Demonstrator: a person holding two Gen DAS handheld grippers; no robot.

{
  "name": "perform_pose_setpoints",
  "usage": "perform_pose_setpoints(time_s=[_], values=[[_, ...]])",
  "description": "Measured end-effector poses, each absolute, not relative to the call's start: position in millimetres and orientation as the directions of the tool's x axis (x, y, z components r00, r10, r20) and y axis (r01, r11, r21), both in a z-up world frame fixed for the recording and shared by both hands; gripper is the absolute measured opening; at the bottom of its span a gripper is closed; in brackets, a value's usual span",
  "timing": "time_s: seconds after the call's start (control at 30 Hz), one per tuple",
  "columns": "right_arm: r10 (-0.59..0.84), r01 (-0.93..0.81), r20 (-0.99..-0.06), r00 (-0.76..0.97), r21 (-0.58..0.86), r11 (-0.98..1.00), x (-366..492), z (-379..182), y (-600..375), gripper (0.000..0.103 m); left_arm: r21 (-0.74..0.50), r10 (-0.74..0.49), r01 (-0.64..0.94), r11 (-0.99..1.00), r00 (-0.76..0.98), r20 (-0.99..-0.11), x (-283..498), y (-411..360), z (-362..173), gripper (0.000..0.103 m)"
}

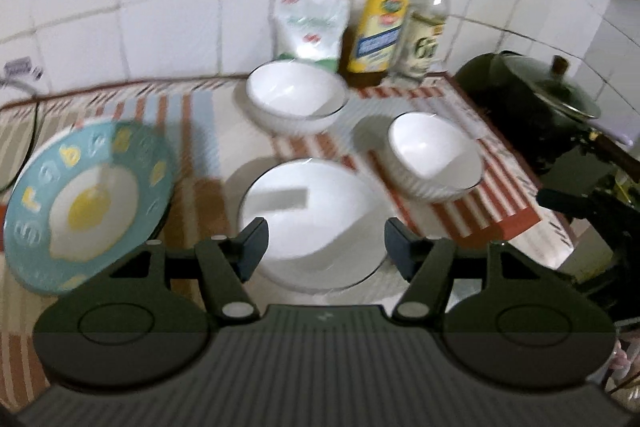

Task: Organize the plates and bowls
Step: 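Grasp the rim of another white bowl with the left gripper, then lift the bowl with the left gripper and carry it over the placed bowl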

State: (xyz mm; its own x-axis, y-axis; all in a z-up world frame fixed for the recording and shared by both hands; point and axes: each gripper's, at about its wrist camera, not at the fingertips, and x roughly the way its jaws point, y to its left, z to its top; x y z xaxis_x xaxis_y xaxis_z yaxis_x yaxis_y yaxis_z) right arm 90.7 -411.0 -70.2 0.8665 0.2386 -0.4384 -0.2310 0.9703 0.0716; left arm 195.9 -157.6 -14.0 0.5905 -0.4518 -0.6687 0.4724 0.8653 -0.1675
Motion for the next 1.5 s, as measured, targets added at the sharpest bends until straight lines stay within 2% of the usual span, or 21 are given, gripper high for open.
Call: perform_pose_setpoints(time_s=[0.13, 0.27, 0.4, 0.63, 0.7, 0.77, 0.83, 0.93, 1.17, 1.33, 1.5], values=[[0.242, -0.209, -0.415, 0.877, 0.124, 0.97, 99.1, -74.6, -429.0, 0.095, -0.133, -0.48, 0.527, 0.839, 0.604, -0.637, 199.6, -187.9, -9.6, 0.062], [0.206, -0.212, -0.412, 0.888, 0.031, 0.977, 113.6, -85.1, -429.3, 0.095, -0.146, -0.52, 0.572, 0.807, 0.572, -0.634, 218.0, -219.2, -15.3, 0.059], [0.201, -0.227, -0.441, 0.875, -0.006, 0.974, 133.0, -96.9, -431.3, 0.1, -0.156, -0.51, 0.564, 0.811, 0.549, -0.662, 247.2, -246.6, -31.1, 0.054], [0.158, -0.222, -0.502, 0.85, -0.069, 0.973, 172.8, -121.6, -433.5, 0.102, -0.19, -0.496, 0.536, 0.823, 0.514, -0.7, 285.5, -273.0, -59.7, 0.046], [0.154, -0.227, -0.514, 0.844, -0.082, 0.97, 181.8, -126.8, -433.9, 0.102, -0.204, -0.5, 0.53, 0.823, 0.507, -0.702, 290.6, -274.8, -63.8, 0.041], [0.179, -0.251, -0.522, 0.834, -0.069, 0.966, 189.0, -129.6, -434.8, 0.102, -0.222, -0.51, 0.527, 0.821, 0.499, -0.701, 294.5, -275.5, -66.4, 0.027], [0.194, -0.265, -0.522, 0.83, -0.064, 0.962, 193.4, -131.2, -433.9, 0.102, -0.24, -0.515, 0.522, 0.818, 0.481, -0.709, 298.8, -276.5, -69.4, 0.017], [0.197, -0.274, -0.51, 0.837, -0.08, 0.958, 197.3, -131.7, -431.4, 0.103, -0.245, -0.508, 0.511, 0.824, 0.476, -0.717, 302.1, -277.0, -74.3, 0.012], [0.206, -0.283, -0.483, 0.851, -0.092, 0.955, 194.6, -132.3, -430.9, 0.103, -0.226, -0.496, 0.506, 0.832, 0.5, -0.71, 300.6, -276.6, -77.7, 0.01], [0.199, -0.251, -0.489, 0.849, -0.042, 0.967, 191.2, -133.9, -433.5, 0.103, -0.19, -0.49, 0.525, 0.83, 0.523, -0.697, 293.3, -281.2, -74.1, 0.01], [0.186, -0.225, -0.446, 0.876, -0.037, 0.974, 174.7, -126.2, -430.6, 0.103, -0.168, -0.505, 0.555, 0.814, 0.534, -0.678, 281.0, -277.6, -62.9, 0.01]])
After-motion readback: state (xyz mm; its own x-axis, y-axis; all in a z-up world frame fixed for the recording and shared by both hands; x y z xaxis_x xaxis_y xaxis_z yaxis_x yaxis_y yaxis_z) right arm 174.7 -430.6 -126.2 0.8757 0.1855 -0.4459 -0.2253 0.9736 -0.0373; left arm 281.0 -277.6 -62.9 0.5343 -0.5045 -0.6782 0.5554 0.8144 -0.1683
